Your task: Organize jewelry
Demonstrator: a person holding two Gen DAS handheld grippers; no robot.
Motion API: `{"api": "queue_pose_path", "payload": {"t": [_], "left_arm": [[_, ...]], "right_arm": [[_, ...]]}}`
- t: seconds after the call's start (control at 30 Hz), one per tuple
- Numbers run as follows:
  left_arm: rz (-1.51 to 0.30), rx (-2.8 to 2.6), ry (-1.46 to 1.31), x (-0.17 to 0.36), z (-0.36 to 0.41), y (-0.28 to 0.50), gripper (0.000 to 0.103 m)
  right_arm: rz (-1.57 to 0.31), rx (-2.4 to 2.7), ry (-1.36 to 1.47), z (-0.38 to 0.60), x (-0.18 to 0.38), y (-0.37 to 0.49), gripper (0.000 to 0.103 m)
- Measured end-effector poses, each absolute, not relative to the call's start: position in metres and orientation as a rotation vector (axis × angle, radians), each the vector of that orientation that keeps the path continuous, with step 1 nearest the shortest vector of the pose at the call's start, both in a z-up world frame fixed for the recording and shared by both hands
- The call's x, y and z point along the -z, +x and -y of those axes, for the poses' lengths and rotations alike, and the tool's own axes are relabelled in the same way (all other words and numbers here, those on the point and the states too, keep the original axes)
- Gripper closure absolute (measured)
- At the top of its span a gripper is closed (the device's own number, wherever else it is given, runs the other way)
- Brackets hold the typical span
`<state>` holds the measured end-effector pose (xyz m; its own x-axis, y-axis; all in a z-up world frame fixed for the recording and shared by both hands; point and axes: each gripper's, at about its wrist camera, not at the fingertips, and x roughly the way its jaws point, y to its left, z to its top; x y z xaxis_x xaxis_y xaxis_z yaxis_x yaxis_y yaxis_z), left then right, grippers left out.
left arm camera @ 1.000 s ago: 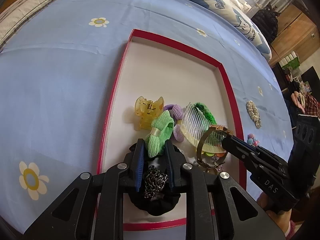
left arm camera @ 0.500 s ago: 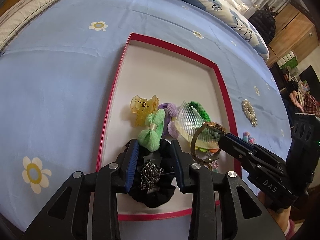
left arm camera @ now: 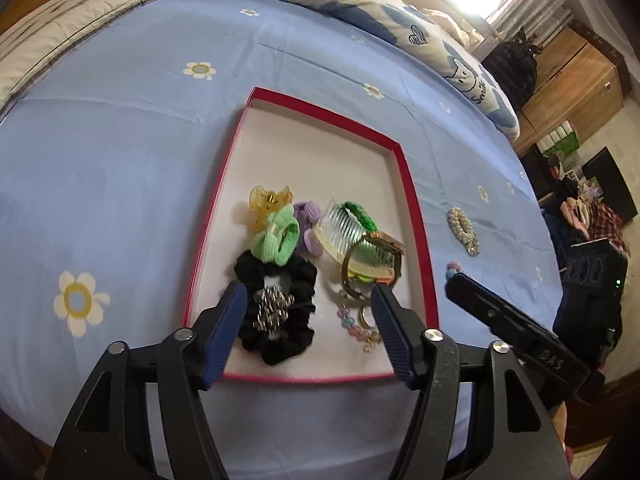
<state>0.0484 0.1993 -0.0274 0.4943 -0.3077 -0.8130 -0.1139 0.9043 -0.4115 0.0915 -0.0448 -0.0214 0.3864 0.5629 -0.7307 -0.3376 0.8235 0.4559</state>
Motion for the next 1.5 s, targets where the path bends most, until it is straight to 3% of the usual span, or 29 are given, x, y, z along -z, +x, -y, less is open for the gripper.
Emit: {"api": "queue_pose_path", "payload": {"t": [0.07,0.23,0.73,1.07,1.13,1.33,1.5], "left_arm": [[-1.050,0.121,-0.471,0.026,-0.200,0.042,0.027],[-1.038,0.117,-0.511,0.023,-0.201,0.024,0.022],[-1.054,0.060,-0.489,0.032,-0.193,-0.023,0.019],[-0.976,-0.007,-0.351,0.001,-0.195,-0.045,0.018],[-0.941,-0.027,-0.287,-0.013,-0.193,-0.046,0.011],[-0.832,-0.137,-0.137,-0.030,-0.185,-0.052,0.000],[-0.859,-0.136,-0.152,-0.004,-0.183,-0.053,0.000]], "right_arm": [[-1.021,-0.588,0.289,0.052,0.019,0.087,0.034],[-1.007,-0.595,0.380,0.067,0.017,0.073,0.023],[-0.961,-0.599,0.493,0.089,0.014,0.025,0.021],[-0.892,-0.597,0.288,0.078,-0.019,-0.004,0.021],[-0.872,-0.610,0.233,0.074,-0.032,-0.007,0.021],[-0.780,-0.582,0.154,0.069,-0.061,-0.012,0.005],[-0.747,-0.544,0.111,0.062,-0.041,-0.023,0.004]]}}
